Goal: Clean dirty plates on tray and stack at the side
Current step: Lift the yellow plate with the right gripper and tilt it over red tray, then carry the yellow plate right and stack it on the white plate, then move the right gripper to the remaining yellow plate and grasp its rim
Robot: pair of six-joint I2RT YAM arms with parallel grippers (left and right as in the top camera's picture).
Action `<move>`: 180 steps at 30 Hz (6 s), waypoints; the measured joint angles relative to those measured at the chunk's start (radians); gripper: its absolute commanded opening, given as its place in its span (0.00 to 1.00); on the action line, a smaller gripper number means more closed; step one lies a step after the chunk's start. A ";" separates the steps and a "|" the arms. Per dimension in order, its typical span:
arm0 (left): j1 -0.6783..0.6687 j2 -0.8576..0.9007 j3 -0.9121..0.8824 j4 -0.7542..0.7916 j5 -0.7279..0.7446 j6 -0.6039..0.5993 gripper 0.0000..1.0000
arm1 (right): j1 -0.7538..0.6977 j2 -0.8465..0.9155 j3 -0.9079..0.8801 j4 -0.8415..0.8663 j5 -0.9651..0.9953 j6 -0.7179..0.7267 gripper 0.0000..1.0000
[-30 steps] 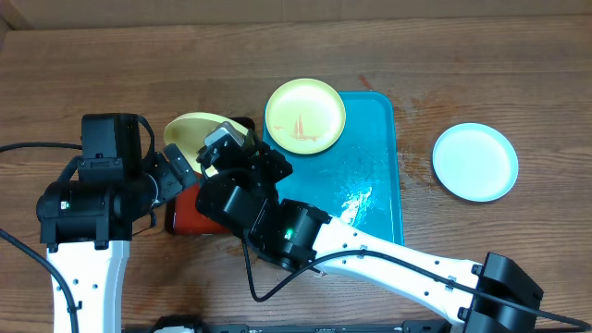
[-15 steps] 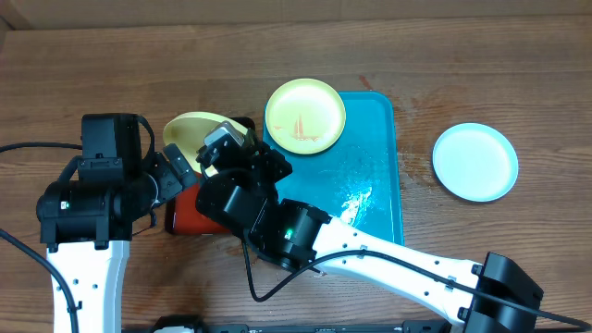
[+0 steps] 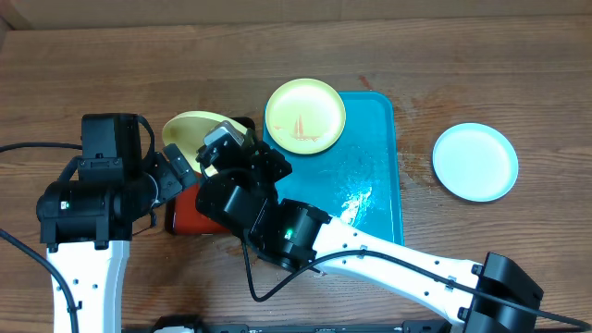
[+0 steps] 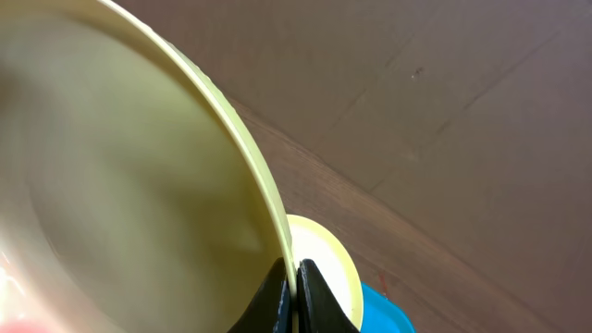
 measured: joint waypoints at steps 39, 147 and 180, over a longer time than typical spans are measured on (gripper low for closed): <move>0.000 0.000 0.000 0.000 0.000 0.000 1.00 | -0.300 -0.013 0.001 -0.231 -0.522 0.450 0.04; 0.000 0.000 0.002 -0.014 0.000 0.000 1.00 | -0.812 0.129 0.028 -0.573 -1.022 0.517 0.04; -0.018 0.357 -0.298 0.352 0.041 0.140 0.57 | -0.722 -0.202 -0.195 -0.568 -1.052 0.465 0.28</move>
